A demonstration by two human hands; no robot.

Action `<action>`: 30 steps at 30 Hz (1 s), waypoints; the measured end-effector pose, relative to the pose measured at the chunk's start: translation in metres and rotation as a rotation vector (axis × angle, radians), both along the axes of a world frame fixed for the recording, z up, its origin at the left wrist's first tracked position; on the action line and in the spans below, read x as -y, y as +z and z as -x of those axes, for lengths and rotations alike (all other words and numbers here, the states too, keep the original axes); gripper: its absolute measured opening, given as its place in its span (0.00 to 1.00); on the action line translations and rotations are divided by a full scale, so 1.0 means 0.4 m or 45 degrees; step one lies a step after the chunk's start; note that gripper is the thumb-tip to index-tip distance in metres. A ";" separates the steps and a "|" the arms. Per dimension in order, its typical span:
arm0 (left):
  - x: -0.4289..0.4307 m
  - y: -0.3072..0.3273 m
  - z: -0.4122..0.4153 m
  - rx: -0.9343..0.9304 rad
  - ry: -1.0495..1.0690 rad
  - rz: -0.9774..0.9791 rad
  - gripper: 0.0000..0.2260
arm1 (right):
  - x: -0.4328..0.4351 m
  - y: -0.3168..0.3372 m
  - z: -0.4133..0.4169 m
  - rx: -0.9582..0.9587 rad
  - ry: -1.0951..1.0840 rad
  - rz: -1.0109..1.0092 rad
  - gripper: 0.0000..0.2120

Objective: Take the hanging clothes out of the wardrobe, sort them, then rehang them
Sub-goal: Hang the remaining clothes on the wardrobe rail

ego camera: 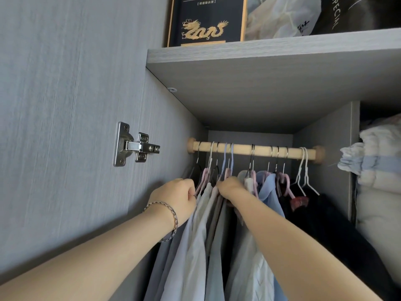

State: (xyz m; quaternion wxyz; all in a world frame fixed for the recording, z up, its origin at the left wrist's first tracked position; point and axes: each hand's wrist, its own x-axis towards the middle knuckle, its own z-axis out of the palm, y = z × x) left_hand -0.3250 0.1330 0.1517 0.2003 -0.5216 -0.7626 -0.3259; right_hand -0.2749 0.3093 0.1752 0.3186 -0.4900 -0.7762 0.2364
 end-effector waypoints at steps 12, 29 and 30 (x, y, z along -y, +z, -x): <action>0.010 -0.007 0.003 0.019 -0.007 0.001 0.07 | -0.032 -0.026 -0.048 -0.479 -0.146 0.105 0.20; -0.019 -0.015 0.007 0.002 0.022 -0.024 0.08 | 0.021 -0.001 0.055 0.762 -0.056 -0.665 0.18; -0.021 -0.017 0.007 0.007 0.023 -0.020 0.08 | 0.015 0.000 0.045 0.750 -0.073 -0.667 0.18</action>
